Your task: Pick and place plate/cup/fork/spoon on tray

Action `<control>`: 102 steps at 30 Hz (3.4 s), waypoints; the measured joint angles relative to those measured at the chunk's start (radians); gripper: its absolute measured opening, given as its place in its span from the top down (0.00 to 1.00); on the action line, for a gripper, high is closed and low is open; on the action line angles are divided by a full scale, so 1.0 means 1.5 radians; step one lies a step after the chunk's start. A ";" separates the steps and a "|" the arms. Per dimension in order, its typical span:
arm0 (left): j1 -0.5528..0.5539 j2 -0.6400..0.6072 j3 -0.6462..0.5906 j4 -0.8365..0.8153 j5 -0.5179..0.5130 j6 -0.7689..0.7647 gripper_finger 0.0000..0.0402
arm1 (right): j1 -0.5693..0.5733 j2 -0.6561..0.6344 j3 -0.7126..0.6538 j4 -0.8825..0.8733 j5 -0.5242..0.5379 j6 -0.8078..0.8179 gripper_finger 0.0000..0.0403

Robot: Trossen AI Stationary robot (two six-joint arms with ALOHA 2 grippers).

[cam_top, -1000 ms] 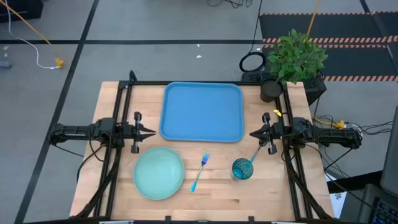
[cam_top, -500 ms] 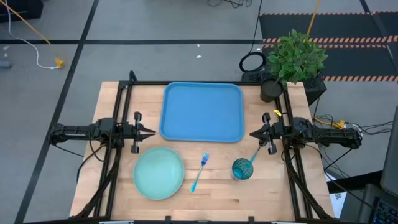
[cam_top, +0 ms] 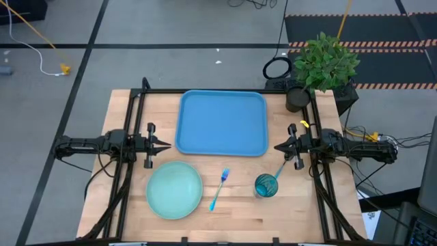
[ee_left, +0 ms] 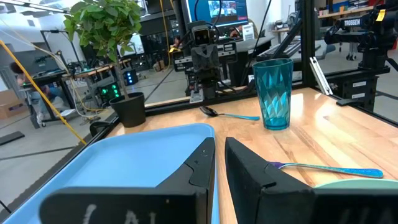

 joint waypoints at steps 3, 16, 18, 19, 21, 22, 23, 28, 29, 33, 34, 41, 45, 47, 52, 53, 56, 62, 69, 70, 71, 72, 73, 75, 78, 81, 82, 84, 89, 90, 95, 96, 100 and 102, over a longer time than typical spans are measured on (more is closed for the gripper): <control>0.000 0.000 0.000 0.000 0.000 0.000 0.90 | 0.000 0.000 0.000 0.000 0.000 0.000 1.00; 0.000 0.000 0.000 0.000 0.000 0.000 0.90 | 0.000 0.000 0.000 0.000 0.000 0.000 1.00; 0.000 0.000 0.000 0.000 0.000 0.000 0.90 | 0.000 0.000 0.000 0.000 0.000 0.000 1.00; 0.000 0.000 0.000 0.000 0.000 0.000 0.90 | 0.000 0.000 0.000 0.000 0.000 0.000 1.00; 0.000 0.000 0.000 0.000 0.000 0.003 0.90 | 0.000 0.000 0.000 0.000 0.000 0.000 1.00; 0.000 0.000 0.000 0.001 -0.002 0.006 0.90 | 0.000 0.000 0.000 0.000 0.000 0.000 1.00; 0.000 0.000 0.000 0.002 -0.008 0.010 0.90 | 0.000 0.000 0.000 0.000 0.000 0.000 1.00; 0.000 0.000 0.000 0.026 -0.012 0.019 0.90 | 0.000 0.000 0.000 0.000 0.000 0.000 1.00; 0.000 0.000 0.000 0.029 -0.012 0.014 0.90 | 0.000 0.000 0.000 0.000 0.000 0.000 1.00; 0.000 0.000 0.000 0.043 -0.013 -0.008 0.90 | 0.000 0.000 0.000 0.000 0.000 0.000 1.00; 0.000 0.000 0.000 0.053 -0.013 -0.009 0.90 | 0.000 0.000 0.000 0.001 0.000 0.000 1.00; 0.000 0.008 0.018 0.295 -0.002 -0.092 0.90 | 0.000 0.000 0.000 0.001 0.000 0.000 1.00; 0.000 0.032 0.115 0.286 0.006 -0.071 0.90 | 0.000 0.000 0.000 0.001 0.000 0.000 1.00; 0.000 0.060 0.170 0.256 0.006 -0.066 0.90 | 0.000 0.000 0.000 0.001 0.000 0.000 1.00; 0.000 0.168 0.317 0.189 0.007 -0.051 0.90 | 0.000 0.000 0.000 0.009 0.000 -0.003 1.00; 0.000 0.194 0.347 0.168 0.011 -0.043 0.90 | 0.000 0.000 0.000 0.013 0.000 -0.003 1.00; 0.000 0.282 0.447 0.100 0.036 -0.020 0.90 | 0.000 0.000 0.000 0.041 0.000 0.000 1.00; -0.008 0.480 0.657 -0.083 0.053 0.023 0.90 | 0.000 0.000 0.000 0.079 0.001 0.036 1.00; -0.035 0.699 0.857 -0.201 0.053 0.093 0.99 | 0.000 0.000 0.000 0.121 0.001 0.094 1.00; -0.039 0.725 0.883 -0.212 0.053 0.101 0.99 | 0.000 0.000 0.000 0.121 0.001 0.102 1.00; -0.043 0.750 0.908 -0.224 0.053 0.107 0.99 | 0.000 0.000 0.000 0.121 0.001 0.110 1.00; -0.046 0.775 0.932 -0.230 0.053 0.109 0.99 | 0.000 0.000 0.000 0.121 0.001 0.119 1.00; -0.050 0.800 0.957 -0.236 0.054 0.109 0.99 | 0.000 0.000 0.000 0.121 0.002 0.129 1.00; -0.059 0.849 1.002 -0.252 0.054 0.108 0.99 | 0.000 0.000 0.000 0.124 0.002 0.149 1.00; -0.072 0.923 1.060 -0.262 0.053 0.109 0.99 | 0.000 0.000 0.000 0.135 0.002 0.159 1.00; -0.085 0.990 1.115 -0.268 0.054 0.106 0.97 | 0.000 0.000 0.000 0.142 0.002 0.160 1.00; -0.090 1.011 1.134 -0.279 0.054 0.106 0.97 | 0.000 0.000 0.000 0.143 0.002 0.160 1.00; -0.098 1.057 1.177 -0.320 0.054 0.107 0.96 | 0.000 0.000 0.000 0.146 0.002 0.160 1.00; -0.116 1.172 1.291 -0.429 0.053 0.108 0.98 | 0.000 0.000 0.000 0.146 0.002 0.160 1.00; -0.120 1.193 1.314 -0.446 0.054 0.108 0.98 | 0.000 0.000 0.000 0.146 0.003 0.160 1.00; -0.131 1.293 1.401 -0.515 0.056 0.095 0.95 | 0.000 0.000 0.000 0.142 0.003 0.160 1.00; -0.133 1.309 1.412 -0.521 0.056 0.092 0.93 | 0.000 0.000 0.000 0.138 0.003 0.160 1.00; -0.137 1.352 1.427 -0.516 0.055 0.101 0.83 | 0.000 0.000 0.000 0.116 0.004 0.160 1.00; -0.140 1.371 1.427 -0.519 0.056 0.107 0.78 | 0.000 0.000 0.000 0.106 0.005 0.160 1.00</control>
